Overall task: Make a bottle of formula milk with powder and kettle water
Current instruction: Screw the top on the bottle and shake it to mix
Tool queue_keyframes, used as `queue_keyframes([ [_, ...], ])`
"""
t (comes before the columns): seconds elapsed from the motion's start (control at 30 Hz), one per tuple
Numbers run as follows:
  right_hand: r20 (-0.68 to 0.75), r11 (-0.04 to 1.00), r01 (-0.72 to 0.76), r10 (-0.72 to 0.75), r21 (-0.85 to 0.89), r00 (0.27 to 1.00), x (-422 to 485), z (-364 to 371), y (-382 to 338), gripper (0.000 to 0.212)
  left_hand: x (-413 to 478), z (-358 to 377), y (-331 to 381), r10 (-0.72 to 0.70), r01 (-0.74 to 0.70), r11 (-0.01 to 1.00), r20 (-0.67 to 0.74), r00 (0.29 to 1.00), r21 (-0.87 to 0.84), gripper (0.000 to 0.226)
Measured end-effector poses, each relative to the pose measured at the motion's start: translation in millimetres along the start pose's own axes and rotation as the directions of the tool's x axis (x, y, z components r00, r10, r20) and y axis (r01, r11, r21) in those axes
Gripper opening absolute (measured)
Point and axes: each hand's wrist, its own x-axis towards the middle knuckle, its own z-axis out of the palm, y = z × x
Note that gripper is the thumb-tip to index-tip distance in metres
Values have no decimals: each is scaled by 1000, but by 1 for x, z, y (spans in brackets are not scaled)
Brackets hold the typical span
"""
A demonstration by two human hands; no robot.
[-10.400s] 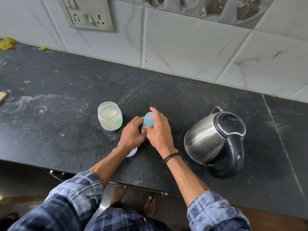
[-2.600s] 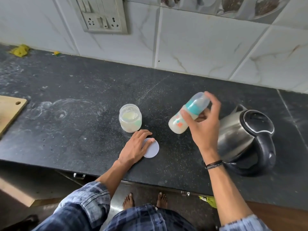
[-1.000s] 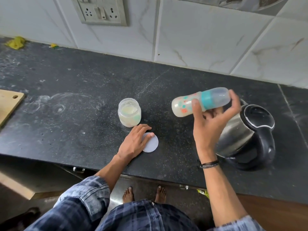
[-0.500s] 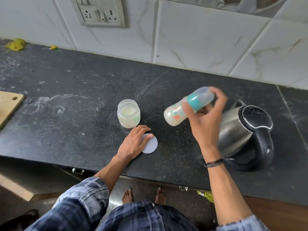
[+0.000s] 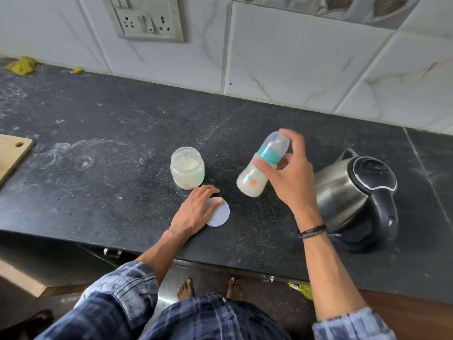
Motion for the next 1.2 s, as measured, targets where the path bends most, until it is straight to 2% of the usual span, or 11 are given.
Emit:
queue_keyframes([
  [0.03, 5, 1000, 8, -8, -15, 1000, -2, -2, 2, 71, 0, 0, 0, 2, -2, 1000, 5, 1000, -5, 50],
  [0.13, -182, 946, 165, -118, 277, 976, -9, -1, -3, 72, 1, -2, 2, 0, 0, 1000, -2, 1000, 6, 51],
  [0.17, -206, 937, 181, -122, 299, 971, -7, -1, -2, 73, 1, -2, 2, -4, 4, 1000, -2, 1000, 6, 51],
  [0.2, -182, 951, 153, -106, 269, 978, -4, 0, -2, 72, 1, -2, 2, -4, 4, 1000, -3, 1000, 3, 51],
  [0.3, 65, 998, -19, 23, -53, 998, 1, 2, 11, 70, -1, -2, 2, 0, 0, 1000, -1, 1000, 0, 51],
  [0.33, 76, 997, -27, 33, -78, 997, -2, 2, 15, 70, -1, -2, 2, 2, -2, 1000, 4, 1000, -3, 50],
  [0.43, 29, 999, 9, -9, 32, 1000, -7, 7, 27, 76, 0, -2, 1, 4, -4, 1000, -4, 1000, 4, 48],
  [0.6, 193, 968, 78, -32, -239, 981, -7, 27, 61, 75, 0, -1, 1, 5, -5, 1000, -6, 1000, -4, 47],
  [1.0, 121, 960, 82, -51, -268, 991, -20, 48, 100, 78, 0, -2, 2, 8, -8, 1000, -2, 1000, -9, 48],
  [1.13, 146, 957, 119, -82, -265, 986, -27, 56, 110, 106, 0, -2, 3, 1, -1, 1000, -2, 1000, -4, 50],
  [1.2, 146, 951, 134, -95, -280, 985, -29, 59, 113, 112, 0, -3, 3, 4, -4, 1000, -1, 1000, -5, 50],
])
